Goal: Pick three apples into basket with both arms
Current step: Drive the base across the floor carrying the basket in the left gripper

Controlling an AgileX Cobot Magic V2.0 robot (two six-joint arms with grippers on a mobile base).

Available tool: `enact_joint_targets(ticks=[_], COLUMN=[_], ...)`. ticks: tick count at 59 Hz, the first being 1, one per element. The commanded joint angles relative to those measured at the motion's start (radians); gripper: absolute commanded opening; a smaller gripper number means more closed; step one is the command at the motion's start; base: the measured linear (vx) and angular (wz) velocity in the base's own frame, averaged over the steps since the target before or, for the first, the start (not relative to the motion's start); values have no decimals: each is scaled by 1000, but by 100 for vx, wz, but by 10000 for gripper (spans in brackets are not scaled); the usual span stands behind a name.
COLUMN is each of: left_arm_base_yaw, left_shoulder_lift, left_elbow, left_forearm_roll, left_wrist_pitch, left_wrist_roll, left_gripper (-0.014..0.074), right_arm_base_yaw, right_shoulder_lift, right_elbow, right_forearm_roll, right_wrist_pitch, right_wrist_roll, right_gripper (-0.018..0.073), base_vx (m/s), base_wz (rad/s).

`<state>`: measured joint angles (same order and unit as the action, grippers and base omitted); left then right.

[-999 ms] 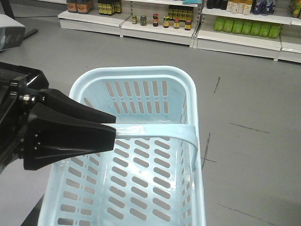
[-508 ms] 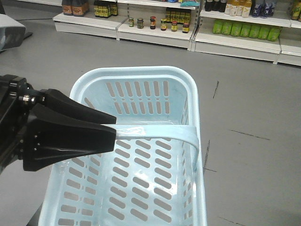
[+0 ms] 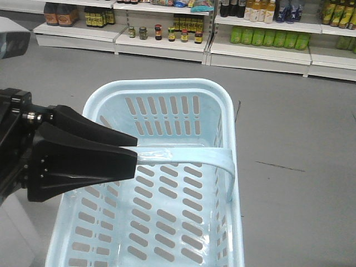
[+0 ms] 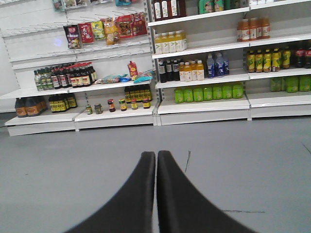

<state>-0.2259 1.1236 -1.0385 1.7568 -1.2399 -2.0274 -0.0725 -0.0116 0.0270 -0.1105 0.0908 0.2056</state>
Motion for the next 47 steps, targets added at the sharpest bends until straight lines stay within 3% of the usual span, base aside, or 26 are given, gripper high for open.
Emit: enact_joint_targets(ticks=[1,47], left_arm_base_yaw=[-5,-5], left_shoulder_lift=[-14,-14], left_elbow=[-27,-27], left_forearm_roll=[18,18], left_wrist_pitch=[-127,-127], left_wrist_roll=[6,6], left_gripper=[-6,-6], right_arm_base_yaw=[1,1], right_shoulder_lift=[-12,-12], right_elbow=[13,13], right_forearm_roll=[-11,-11], right_wrist_pitch=[-74,-74], right_wrist_roll=[-5,-5], right_gripper=[-4,-4], base_vx=[24,25], base_wz=[-22,-23])
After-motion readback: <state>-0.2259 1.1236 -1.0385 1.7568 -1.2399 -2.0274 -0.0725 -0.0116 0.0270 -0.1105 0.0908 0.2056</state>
